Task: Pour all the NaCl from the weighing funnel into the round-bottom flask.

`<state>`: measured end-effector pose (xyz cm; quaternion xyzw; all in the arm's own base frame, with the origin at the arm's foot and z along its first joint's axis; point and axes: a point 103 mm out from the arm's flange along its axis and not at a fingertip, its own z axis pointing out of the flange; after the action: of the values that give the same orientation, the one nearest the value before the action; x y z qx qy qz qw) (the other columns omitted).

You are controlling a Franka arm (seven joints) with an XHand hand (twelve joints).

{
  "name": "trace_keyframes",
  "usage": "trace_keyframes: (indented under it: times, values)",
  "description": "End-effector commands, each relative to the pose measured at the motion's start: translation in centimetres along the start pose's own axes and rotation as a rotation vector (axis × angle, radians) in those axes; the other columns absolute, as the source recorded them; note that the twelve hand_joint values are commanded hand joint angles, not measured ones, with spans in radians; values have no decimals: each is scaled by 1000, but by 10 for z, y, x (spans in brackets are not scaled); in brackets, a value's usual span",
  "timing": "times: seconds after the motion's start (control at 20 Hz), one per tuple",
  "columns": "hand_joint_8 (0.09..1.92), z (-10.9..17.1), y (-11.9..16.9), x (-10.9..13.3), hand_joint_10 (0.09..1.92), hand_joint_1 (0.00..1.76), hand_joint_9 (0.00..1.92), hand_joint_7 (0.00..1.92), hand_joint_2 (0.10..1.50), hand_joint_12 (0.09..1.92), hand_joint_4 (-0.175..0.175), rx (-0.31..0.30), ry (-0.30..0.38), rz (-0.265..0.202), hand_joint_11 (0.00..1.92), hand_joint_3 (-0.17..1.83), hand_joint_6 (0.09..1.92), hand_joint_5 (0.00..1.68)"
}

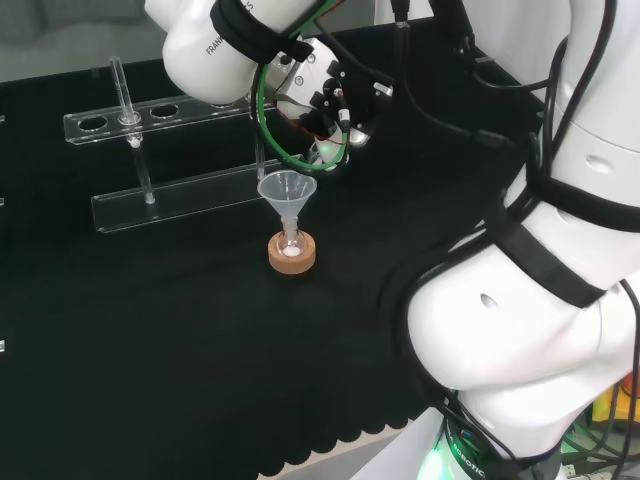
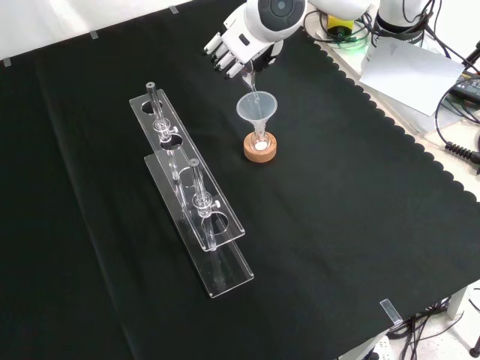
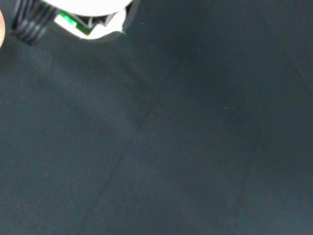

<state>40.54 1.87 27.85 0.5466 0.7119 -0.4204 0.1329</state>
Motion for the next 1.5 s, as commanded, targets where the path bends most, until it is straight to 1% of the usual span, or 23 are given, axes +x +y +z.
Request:
trace_keyframes:
  times: [0.05, 0.45, 1.0, 1.15, 1.4, 1.5]
  values:
    - [616, 4, 1, -4, 417, 1105, 943, 759, 617, 1218, 175, 17, 2, 10, 580, 807, 901, 1185]
    - [617, 1, 0, -2, 416, 1105, 942, 757, 617, 1216, 175, 19, -14, 17, 581, 807, 901, 1185]
    - [619, 1, 1, 0, 415, 1105, 939, 753, 617, 1213, 175, 22, -12, 8, 581, 807, 901, 1185]
    - [619, 1, 1, 0, 415, 1105, 938, 752, 617, 1212, 175, 28, -14, 13, 581, 807, 901, 1185]
    - [620, 3, 3, -1, 415, 1105, 938, 750, 617, 1211, 175, 15, -5, -1, 580, 806, 900, 1185]
    - [620, 3, 3, -1, 415, 1105, 937, 750, 617, 1211, 175, 17, -8, 3, 580, 806, 900, 1185]
